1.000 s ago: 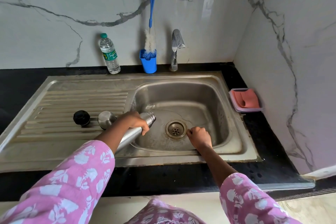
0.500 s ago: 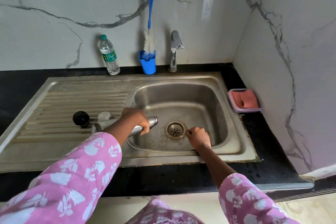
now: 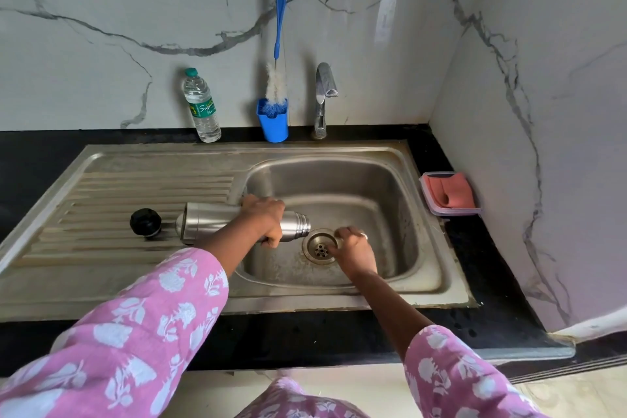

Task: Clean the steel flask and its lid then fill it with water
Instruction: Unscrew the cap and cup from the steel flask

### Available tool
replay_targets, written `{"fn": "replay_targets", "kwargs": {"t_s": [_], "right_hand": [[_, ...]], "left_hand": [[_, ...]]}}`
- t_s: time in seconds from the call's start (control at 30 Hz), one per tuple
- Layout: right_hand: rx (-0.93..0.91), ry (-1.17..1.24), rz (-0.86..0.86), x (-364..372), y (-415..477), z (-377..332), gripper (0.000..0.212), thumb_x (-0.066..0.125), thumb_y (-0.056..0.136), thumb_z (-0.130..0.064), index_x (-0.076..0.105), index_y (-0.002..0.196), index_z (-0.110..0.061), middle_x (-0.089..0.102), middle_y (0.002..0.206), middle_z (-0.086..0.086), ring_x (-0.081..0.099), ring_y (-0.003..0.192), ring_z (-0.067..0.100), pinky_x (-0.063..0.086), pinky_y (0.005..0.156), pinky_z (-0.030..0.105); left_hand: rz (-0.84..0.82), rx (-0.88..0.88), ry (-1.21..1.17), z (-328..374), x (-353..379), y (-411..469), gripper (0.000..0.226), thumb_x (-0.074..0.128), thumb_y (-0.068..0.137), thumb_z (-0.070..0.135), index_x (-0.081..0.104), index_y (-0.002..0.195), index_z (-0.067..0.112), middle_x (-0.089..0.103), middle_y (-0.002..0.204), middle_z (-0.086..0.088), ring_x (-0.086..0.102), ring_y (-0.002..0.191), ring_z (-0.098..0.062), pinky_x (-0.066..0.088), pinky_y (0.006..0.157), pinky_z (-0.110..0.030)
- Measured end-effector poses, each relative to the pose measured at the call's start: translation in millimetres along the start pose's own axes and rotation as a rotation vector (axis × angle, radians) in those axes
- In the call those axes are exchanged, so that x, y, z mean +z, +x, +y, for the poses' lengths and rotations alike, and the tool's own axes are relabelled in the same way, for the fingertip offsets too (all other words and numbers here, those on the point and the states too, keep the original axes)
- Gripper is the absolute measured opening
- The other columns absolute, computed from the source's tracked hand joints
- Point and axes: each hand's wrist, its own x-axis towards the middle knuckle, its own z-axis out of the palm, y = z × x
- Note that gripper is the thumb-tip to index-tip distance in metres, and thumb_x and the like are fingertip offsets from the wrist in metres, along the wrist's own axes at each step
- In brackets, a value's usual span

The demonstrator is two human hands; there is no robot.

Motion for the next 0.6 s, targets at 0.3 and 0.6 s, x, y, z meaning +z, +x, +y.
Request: {"fn": "replay_targets", "kwargs": {"t_s": [0.3,0.6], "right_hand": [[-0.309,-0.078,0.05,3.6,13.4,-44.5,0.097,0.075,0.075,-0.037,0.019,0.147,-0.003,0.037,0.144,0.013,0.032,0.134,0.027,0.026,0.112,0.033],[-0.396,-0.181,0.281,-4.8,16.4,-48.7,0.071,0.088,0.034,-0.026,0.061,0.096,-0.002,0.066,0.082,0.015,0.065,0.066,0.035,0.055,0.078,0.044]], "left_hand": [[0.117,0.026,0.081,25.1,-16.0,2.1,0.073,0.082,0.064,0.024,0.047,0.127,0.014,0.057,0.124,-0.001,0.056,0.115,-0.022,0.046,0.09,-0.035],[0.315,-0.022,0.028,35.2,-15.1,-5.5,0.072,0.078,0.072,0.027,0.04,0.131,0.013,0.055,0.129,-0.004,0.047,0.126,-0.021,0.009,0.115,-0.053]]}}
